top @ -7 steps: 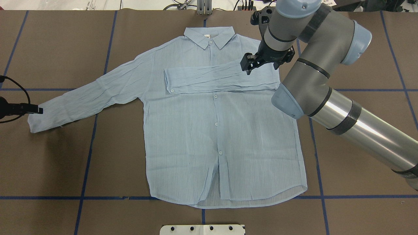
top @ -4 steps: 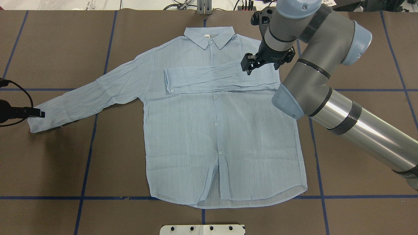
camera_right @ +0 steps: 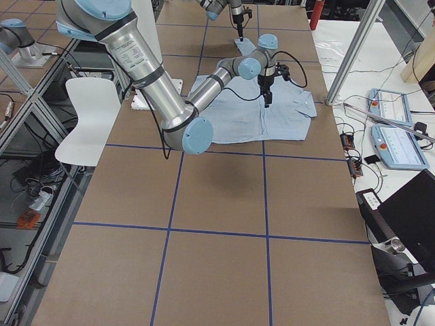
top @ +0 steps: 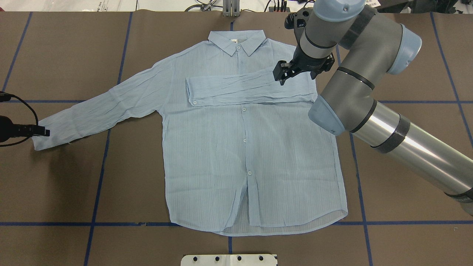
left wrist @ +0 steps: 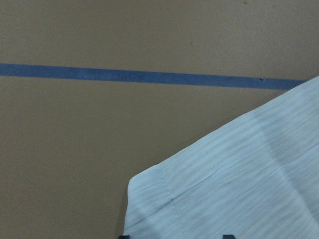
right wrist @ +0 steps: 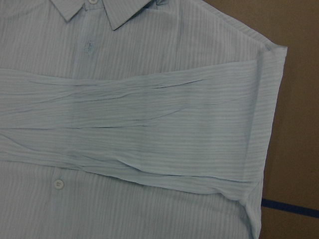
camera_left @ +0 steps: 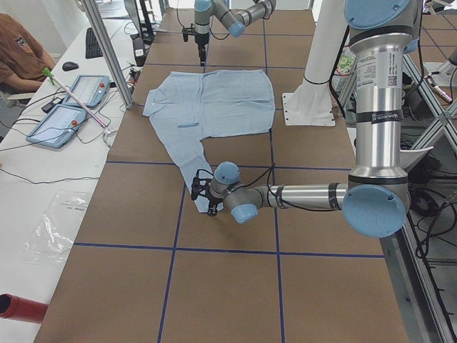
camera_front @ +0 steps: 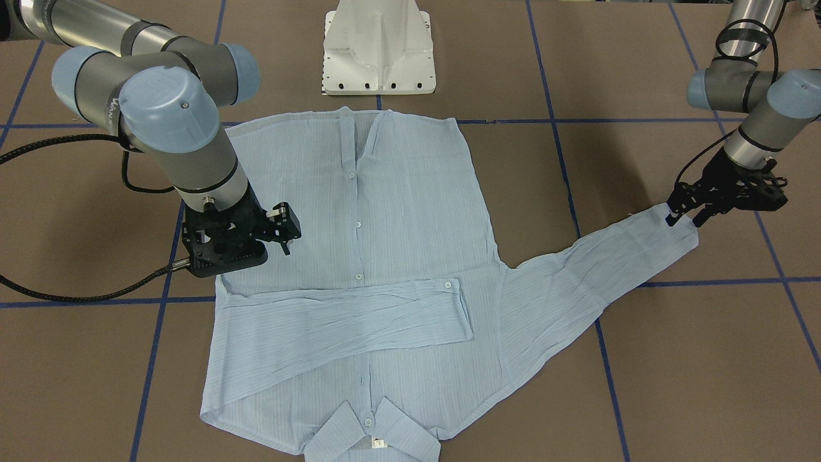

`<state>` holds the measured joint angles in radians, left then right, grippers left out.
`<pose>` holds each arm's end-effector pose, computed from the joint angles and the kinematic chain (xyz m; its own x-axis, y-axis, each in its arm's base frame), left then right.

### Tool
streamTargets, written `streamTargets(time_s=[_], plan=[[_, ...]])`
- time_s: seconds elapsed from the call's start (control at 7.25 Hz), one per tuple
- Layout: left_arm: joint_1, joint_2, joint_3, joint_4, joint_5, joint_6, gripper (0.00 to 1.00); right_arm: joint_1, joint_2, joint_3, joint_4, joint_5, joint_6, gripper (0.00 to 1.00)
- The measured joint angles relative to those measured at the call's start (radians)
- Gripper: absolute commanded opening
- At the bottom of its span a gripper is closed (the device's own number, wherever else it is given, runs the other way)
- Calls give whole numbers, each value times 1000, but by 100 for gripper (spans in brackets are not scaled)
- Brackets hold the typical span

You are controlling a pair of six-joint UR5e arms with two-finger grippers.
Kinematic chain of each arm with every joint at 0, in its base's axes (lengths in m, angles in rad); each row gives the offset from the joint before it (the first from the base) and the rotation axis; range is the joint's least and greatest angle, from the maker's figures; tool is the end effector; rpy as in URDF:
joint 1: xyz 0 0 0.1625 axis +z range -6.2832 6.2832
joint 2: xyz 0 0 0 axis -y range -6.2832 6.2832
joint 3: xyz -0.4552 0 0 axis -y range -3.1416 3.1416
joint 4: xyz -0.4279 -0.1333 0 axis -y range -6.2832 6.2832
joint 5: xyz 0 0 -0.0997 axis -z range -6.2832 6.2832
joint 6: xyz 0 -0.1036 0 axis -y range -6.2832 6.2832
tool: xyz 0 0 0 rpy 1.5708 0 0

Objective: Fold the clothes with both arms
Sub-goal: 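Grasp the other sleeve cuff with the left gripper while the right gripper withdraws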

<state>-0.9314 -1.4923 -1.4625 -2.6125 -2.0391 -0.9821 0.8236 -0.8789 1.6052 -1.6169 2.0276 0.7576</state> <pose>0.2408 -0.4689 0.6812 0.6105 0.0094 -0.7920 0.2091 0.9625 0.1726 -0.4429 -0.6070 0.2384 0.7044 -0.1990 0.6813 0.0610 0.9733 0.2213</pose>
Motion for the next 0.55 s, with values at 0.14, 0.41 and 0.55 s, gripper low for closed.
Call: streamTargets(time_s=[0.14, 0.41, 0.55], plan=[[-1, 10, -2, 0, 0, 8, 69, -1, 0, 0, 0, -1, 2, 100], [-5, 18, -1, 0, 2, 28, 69, -2, -1, -1, 1, -2, 7, 100], [-3, 20, 1, 3, 4, 31, 67, -3, -2, -2, 1, -2, 7, 100]])
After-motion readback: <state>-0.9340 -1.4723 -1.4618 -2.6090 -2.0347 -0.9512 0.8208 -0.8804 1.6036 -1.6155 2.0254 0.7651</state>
